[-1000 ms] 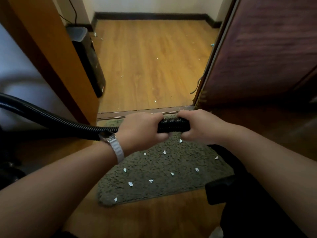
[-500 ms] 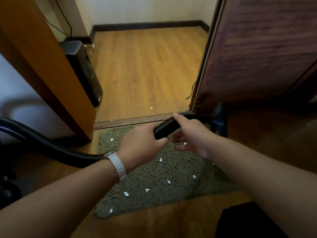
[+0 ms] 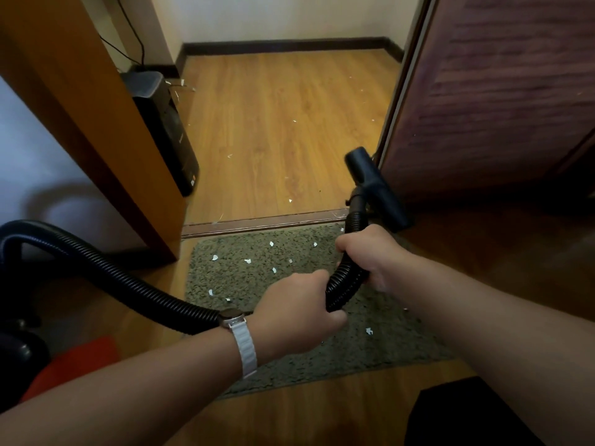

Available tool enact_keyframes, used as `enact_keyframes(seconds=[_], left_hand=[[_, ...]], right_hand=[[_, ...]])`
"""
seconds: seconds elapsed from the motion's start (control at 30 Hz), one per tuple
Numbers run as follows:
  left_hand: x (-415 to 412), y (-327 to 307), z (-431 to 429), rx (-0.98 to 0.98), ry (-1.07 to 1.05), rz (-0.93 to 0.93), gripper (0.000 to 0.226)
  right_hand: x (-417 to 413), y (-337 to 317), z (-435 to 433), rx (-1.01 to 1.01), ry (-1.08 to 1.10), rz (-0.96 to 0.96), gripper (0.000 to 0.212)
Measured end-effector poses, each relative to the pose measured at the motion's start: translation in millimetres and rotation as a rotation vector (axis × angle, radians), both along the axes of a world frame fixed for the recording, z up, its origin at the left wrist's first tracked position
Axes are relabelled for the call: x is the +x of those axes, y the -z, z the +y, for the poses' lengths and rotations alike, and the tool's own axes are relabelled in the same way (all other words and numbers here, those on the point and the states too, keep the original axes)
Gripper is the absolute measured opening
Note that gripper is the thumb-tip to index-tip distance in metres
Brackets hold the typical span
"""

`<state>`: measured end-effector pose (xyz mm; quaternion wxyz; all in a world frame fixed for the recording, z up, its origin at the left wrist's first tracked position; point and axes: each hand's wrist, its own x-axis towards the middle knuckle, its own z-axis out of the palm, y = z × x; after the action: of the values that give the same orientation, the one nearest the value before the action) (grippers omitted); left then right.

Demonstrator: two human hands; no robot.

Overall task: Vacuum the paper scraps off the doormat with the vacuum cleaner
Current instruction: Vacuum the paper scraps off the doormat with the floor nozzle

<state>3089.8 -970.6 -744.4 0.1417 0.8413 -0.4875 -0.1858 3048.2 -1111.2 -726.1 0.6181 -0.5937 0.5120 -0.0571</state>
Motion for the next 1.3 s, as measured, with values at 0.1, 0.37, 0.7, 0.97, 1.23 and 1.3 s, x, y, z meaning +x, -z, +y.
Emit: enact_keyframes(seconds=[0.1, 0.37, 0.7, 0.97, 1.23, 1.3], left_hand=[[4.5, 7.0, 3.9, 0.037, 0.093, 0.101, 0.025], [47.9, 32.3, 35.5, 0.203, 0.333, -0.189, 0.033], [85.3, 33.0, 62.8, 0.132, 0.475, -0.477, 0.041], [14.6, 50.3, 47.8, -0.211, 0.719, -0.331, 0.043], [37.4, 64.1, 46.8, -0.147, 0.751, -0.345, 0.050], [51.3, 64.0, 48.6, -0.064, 0.700, -0.360, 0.064]], right_hand=[[0.0, 1.0, 5.0, -0.264, -0.216, 0.144, 0.041], [0.8, -10.0, -12.5, -0.710, -0.524, 0.248, 0.056], [9.3, -6.0, -23.2, -0.768, -0.486, 0.299, 0.039], [3.1, -7.8, -22.2, -0.836, -0.645, 0.373, 0.031], [-3.3, -4.4, -19.1, -0.884, -0.759, 0.416, 0.033], [-4.0, -5.3, -20.2, -0.901, -0.746, 0.412, 0.035]])
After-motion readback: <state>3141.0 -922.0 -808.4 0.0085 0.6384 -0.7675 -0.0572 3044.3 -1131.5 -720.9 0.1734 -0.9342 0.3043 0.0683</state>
